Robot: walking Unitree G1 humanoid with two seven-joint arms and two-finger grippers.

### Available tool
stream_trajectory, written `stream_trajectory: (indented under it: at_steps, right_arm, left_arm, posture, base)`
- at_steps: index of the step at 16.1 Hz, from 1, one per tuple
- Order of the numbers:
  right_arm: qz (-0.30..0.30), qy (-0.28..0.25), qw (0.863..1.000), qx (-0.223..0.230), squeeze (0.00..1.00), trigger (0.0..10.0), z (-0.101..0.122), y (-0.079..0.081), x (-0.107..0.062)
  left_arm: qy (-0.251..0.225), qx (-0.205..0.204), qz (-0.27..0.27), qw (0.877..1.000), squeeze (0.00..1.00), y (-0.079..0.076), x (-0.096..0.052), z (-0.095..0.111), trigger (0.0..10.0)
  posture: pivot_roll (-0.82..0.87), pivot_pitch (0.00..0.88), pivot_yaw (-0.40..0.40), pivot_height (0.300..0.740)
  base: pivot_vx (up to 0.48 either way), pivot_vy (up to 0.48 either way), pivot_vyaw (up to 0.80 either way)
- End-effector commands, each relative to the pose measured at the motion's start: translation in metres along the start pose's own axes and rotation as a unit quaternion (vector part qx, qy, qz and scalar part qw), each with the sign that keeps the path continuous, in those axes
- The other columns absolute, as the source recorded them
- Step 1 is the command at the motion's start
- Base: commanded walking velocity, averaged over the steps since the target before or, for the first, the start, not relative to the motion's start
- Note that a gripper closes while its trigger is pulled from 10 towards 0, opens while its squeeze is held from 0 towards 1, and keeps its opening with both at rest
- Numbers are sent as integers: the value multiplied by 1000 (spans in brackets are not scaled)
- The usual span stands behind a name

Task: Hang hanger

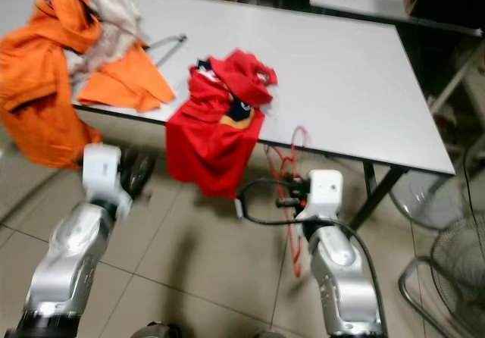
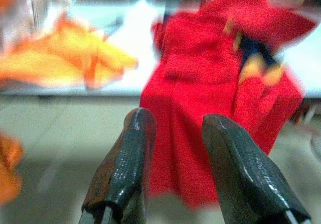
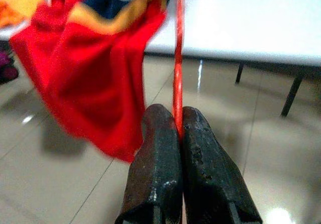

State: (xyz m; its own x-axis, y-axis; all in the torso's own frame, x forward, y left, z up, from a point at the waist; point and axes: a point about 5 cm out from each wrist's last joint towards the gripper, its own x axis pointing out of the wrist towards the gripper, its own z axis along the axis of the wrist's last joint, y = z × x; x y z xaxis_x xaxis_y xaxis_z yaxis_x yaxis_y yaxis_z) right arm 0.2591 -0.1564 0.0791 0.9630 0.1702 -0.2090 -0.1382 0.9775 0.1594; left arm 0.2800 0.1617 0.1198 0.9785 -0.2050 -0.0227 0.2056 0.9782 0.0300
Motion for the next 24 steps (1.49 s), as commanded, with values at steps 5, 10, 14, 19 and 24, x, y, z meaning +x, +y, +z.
stream_trajectory:
  at_steps: [5, 10, 14, 19, 24]
  right_arm:
    - [19, 51, 998, -27, 0, 10000, -32, -2, 0]
    - [-37, 214, 975, -44, 0, 10000, -104, -22, -25]
    - [-57, 189, 979, -42, 0, 10000, -102, -28, -18]
    - [-44, 144, 988, -23, 0, 10000, -87, -21, -7]
    - [-36, 126, 991, -21, 0, 10000, -84, -18, -2]
  left_arm:
    - [139, 26, 8, 990, 0, 7, -28, -77, 10000]
    - [201, 36, 17, 979, 0, 11, -48, -113, 10000]
    - [208, 45, 24, 977, 0, 11, -46, -122, 10000]
    - [168, 47, 15, 985, 0, 8, -29, -107, 10000]
    - [164, 48, 7, 985, 0, 5, -29, -108, 10000]
  posture:
    - [-40, 60, -21, 740]
    - [-35, 49, -32, 740]
    - [-41, 40, -27, 740]
    - [-38, 24, -22, 740]
    - [-37, 10, -20, 740]
  base:
    - [0, 0, 0]
    - [0, 0, 0]
    - [0, 0, 0]
    - [0, 161, 0]
    - [0, 311, 0]
